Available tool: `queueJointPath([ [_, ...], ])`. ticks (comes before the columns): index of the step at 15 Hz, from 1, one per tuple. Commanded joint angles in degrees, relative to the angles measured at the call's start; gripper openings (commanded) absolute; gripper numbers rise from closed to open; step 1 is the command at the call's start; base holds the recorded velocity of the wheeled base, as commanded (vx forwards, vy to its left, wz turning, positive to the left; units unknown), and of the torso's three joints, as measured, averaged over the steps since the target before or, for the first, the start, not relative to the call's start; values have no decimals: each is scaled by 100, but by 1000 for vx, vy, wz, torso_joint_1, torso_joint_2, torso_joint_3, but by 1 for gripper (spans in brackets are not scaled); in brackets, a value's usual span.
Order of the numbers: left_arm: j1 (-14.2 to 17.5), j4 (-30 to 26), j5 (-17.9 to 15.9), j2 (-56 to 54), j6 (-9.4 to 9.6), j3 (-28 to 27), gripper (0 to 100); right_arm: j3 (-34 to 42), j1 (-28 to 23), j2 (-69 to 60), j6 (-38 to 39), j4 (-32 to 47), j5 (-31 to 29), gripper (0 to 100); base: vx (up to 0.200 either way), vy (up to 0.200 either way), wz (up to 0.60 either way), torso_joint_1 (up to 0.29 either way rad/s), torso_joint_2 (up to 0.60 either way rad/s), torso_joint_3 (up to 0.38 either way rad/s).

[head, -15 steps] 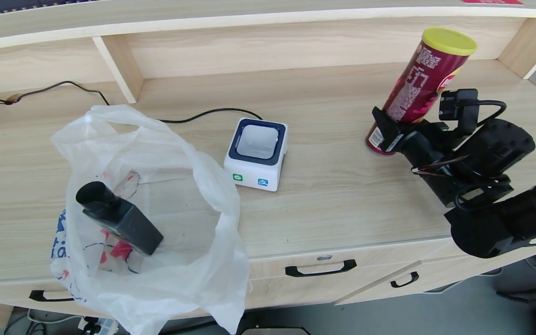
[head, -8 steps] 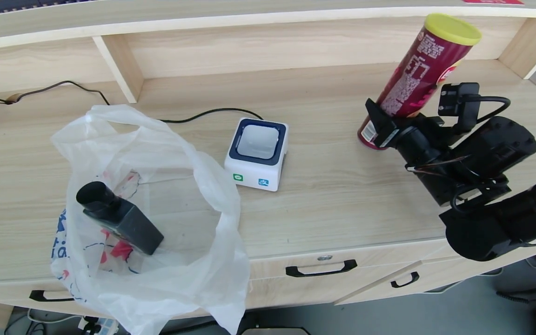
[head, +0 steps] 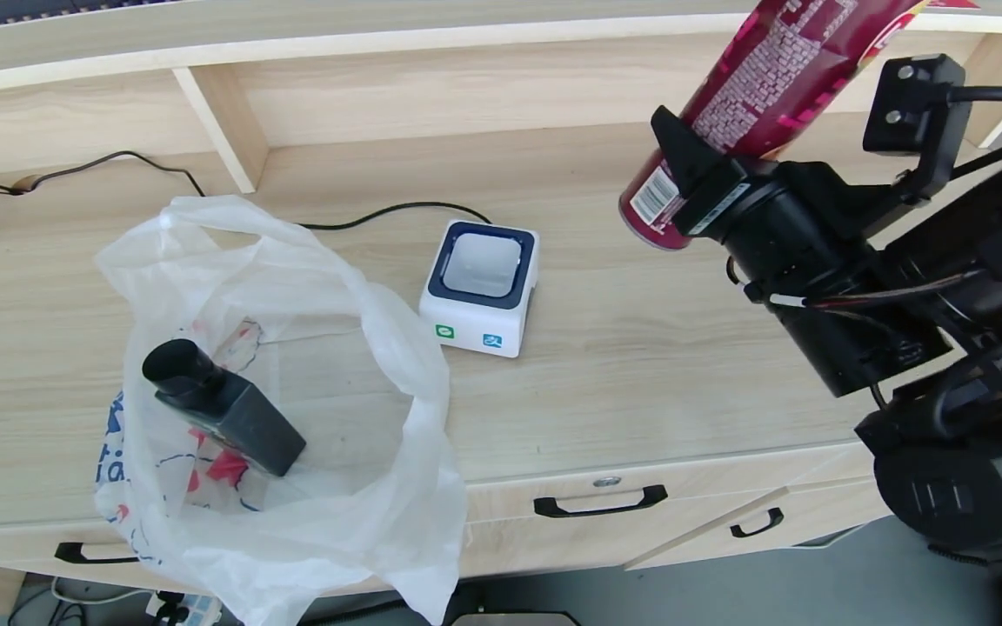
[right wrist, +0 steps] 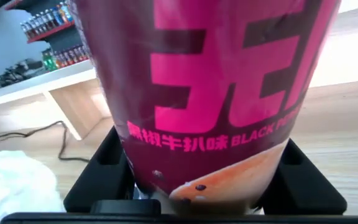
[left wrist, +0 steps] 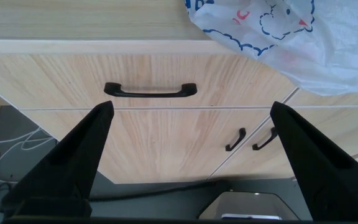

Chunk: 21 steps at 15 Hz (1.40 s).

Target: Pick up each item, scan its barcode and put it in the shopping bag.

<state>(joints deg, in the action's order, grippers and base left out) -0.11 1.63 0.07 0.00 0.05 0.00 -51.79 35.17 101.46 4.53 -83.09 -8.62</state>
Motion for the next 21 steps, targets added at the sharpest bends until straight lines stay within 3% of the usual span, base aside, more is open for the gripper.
queueJointPath([
  [1,2,4,1,9,-5,0,100,-60,508,-513,258,293,-26,0,0,0,0,0,0,0],
  [4,2,4,1,9,4,0,100,151,1168,-979,672,566,44,0,0,0,0,0,0,0],
  [6,2,4,1,9,4,0,100,318,2205,-1137,1208,636,53,0,0,0,0,0,0,0],
  [10,2,4,1,9,4,0,100,925,3013,-1375,1621,496,273,0,0,0,0,0,0,0],
  [15,2,4,1,9,4,0,100,1074,3119,-1551,2078,504,888,0,0,0,0,0,0,0],
  [21,2,4,1,9,-5,0,100,1127,3128,-1559,2192,504,897,0,0,0,0,0,0,0],
])
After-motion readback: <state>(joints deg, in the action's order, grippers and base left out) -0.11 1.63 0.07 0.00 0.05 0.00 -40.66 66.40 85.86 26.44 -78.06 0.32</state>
